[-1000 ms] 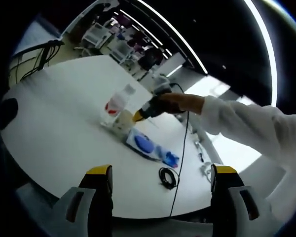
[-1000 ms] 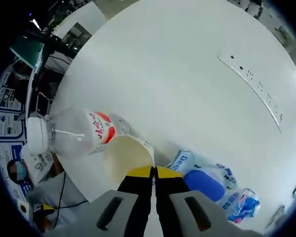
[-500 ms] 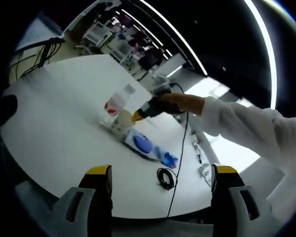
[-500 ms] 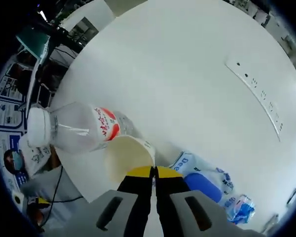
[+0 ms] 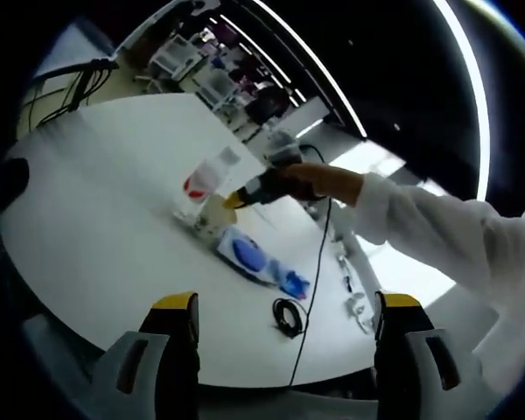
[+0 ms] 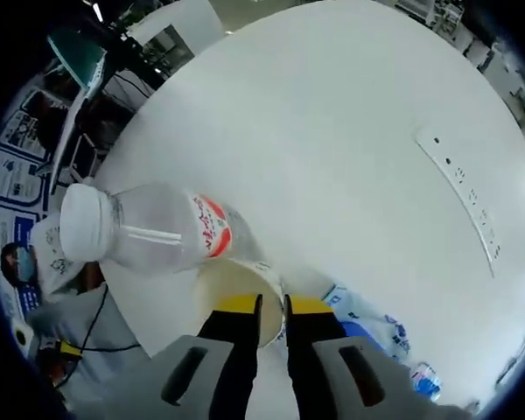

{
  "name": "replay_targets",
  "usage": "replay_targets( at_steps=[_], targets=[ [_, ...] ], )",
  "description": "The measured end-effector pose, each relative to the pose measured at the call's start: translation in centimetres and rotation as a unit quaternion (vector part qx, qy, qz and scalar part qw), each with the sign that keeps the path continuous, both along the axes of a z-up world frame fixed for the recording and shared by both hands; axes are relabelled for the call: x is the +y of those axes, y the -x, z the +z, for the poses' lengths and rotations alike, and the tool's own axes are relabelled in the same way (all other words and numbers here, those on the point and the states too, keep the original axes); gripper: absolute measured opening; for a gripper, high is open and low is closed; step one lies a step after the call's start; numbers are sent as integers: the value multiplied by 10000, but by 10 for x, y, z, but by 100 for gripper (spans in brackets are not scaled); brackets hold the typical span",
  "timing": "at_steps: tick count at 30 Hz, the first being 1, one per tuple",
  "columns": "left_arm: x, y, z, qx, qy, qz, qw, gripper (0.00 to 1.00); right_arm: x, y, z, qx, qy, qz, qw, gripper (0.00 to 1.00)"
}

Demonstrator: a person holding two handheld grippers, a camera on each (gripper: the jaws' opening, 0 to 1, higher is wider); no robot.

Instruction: Arrange the tabletop items into an orderly group along one side of the table until the central work area is clear of visible clutter.

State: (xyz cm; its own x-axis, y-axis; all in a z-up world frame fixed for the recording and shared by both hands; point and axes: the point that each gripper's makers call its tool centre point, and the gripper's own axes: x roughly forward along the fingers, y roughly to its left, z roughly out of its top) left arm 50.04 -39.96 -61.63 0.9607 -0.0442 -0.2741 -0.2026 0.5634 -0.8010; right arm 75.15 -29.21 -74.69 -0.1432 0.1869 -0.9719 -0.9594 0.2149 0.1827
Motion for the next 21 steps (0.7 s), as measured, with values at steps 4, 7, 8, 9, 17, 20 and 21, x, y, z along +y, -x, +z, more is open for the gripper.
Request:
replay_targets(
  at_steps=[4,7,8,9,17,20,21],
  targets=[
    [0,0,0,-21,29,4,10000,79,3,-3,-1,-69,-56,129,9999,17],
    [-1,-1,1,-39,53,3,10000,79,4,-7,1,-185,-127,252,9994,24],
    [-1,-1,1,-43,59,3,10000,79,4,-8,2,-190,-145,269,9994,26],
    [-1,-1,1,-46,63,1,10000,79,0,-5,5,-207,-181,295,9992,27],
    [-2,-2,1,-52,103,-14,9999,79,-5,-6,18,-362,-500,701,9956,37],
    [-3,-2,-1,-34,127,-35,9999,79,-4,-9,21,-454,-579,914,9931,40],
    [-3,-2,-1,-30,129,-42,9999,79,-11,-6,25,-468,-617,934,9926,41]
  ],
)
